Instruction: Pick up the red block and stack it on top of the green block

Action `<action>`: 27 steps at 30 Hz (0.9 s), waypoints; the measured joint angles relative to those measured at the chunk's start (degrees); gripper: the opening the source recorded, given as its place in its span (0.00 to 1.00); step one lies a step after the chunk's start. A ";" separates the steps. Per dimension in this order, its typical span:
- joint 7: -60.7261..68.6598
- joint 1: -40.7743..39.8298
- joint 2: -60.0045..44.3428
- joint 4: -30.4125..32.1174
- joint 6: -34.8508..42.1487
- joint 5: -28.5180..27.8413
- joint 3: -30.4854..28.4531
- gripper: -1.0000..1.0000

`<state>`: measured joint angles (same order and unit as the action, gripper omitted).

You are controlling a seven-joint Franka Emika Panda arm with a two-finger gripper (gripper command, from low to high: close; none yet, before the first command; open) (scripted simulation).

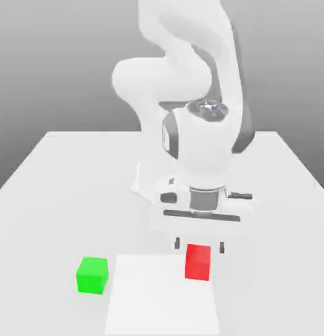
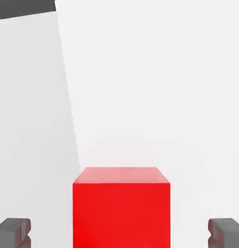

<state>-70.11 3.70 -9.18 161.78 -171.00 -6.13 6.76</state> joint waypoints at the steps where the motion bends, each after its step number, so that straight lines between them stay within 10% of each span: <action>1: -0.58 1.49 -2.05 -0.24 -1.78 -0.86 -1.71 0.50; 2: -0.86 2.23 -3.10 -0.37 -2.64 -1.27 -2.55 0.00; 27: -13.30 -9.42 12.84 -1.23 13.93 6.58 -4.05 0.00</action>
<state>-83.40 -5.72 3.66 160.56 -157.06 0.45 2.71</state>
